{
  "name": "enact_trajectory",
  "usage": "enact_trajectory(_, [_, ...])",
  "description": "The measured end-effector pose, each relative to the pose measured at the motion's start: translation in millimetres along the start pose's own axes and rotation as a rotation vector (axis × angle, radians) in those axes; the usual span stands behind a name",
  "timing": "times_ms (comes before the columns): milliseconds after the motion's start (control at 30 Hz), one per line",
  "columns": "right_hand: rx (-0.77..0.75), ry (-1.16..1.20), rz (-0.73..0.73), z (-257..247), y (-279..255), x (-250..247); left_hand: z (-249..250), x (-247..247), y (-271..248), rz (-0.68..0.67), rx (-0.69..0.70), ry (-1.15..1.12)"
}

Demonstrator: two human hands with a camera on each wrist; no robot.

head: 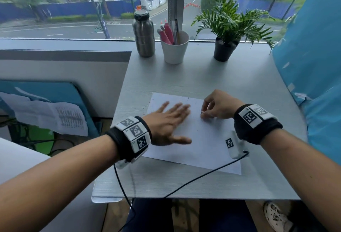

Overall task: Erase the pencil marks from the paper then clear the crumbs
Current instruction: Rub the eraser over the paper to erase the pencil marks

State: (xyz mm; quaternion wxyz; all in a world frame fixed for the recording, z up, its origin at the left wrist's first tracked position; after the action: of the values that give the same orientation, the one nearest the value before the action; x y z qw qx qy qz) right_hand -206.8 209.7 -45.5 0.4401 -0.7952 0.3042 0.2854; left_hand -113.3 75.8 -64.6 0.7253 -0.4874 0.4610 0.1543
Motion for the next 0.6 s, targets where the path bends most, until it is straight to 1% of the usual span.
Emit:
enact_trajectory(33, [-0.003, 0.001, 0.003, 0.3, 0.3, -0.2, 11.9, 5.5, 3.2, -0.043, 0.073, -0.011])
enact_trajectory(67, [-0.006, 0.000, 0.002, 0.3, 0.3, -0.4, 16.7, 10.0, 6.5, -0.078, 0.108, -0.041])
enact_trajectory(133, [-0.009, -0.001, 0.000, -0.3, 0.0, -0.7, 6.4, 9.9, 13.1, -0.081, 0.100, -0.111])
enact_trajectory(200, [-0.006, 0.007, -0.006, -0.1, -0.2, 0.0, -20.9, 4.6, 17.1, -0.053, -0.007, -0.159])
enact_trajectory(300, [-0.008, 0.008, -0.010, 0.2, -0.6, 0.5, -64.8, 0.4, 15.2, -0.039, -0.280, -0.167])
enact_trajectory(333, [-0.011, 0.009, -0.010, 0.1, -0.6, 0.1, -67.2, -2.1, 12.5, -0.022, -0.326, -0.149])
enact_trajectory(367, [-0.012, 0.009, -0.011, 0.1, -0.2, -0.5, -60.1, -5.3, 11.1, 0.005, -0.311, -0.122])
enact_trajectory(400, [-0.013, 0.008, -0.015, -0.3, 0.0, -0.7, -45.6, -8.5, 10.8, 0.033, -0.242, -0.100])
enact_trajectory(467, [-0.012, 0.008, -0.015, -0.3, 0.5, -1.4, -12.6, -6.8, 11.1, 0.037, -0.038, -0.099])
enact_trajectory(500, [-0.010, 0.008, -0.013, 0.0, 0.6, -1.6, -2.9, -1.8, 11.9, 0.017, 0.034, -0.105])
enact_trajectory(533, [-0.010, 0.007, -0.012, -0.2, 0.3, -1.5, -2.3, 2.8, 12.2, 0.005, 0.061, -0.105])
enact_trajectory(567, [-0.013, 0.004, -0.009, -0.8, -0.4, -1.6, -9.8, 5.3, 12.6, 0.004, 0.045, -0.107])
enact_trajectory(600, [-0.013, 0.000, -0.009, -1.2, -1.1, -1.7, -23.4, 7.0, 12.7, 0.004, -0.004, -0.125])
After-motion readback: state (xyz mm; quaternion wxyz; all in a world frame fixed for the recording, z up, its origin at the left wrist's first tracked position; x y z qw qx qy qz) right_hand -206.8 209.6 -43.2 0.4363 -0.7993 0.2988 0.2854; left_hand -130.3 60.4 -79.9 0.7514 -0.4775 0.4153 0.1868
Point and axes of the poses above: each hand's wrist, its own y-axis towards the middle knuckle, its own x-axis out of the palm, z = x × y, the point moved 9 cm from there along y, towards the middle knuckle, and after that the axes turned 11 degrees about -z, right-handed, at the moved point
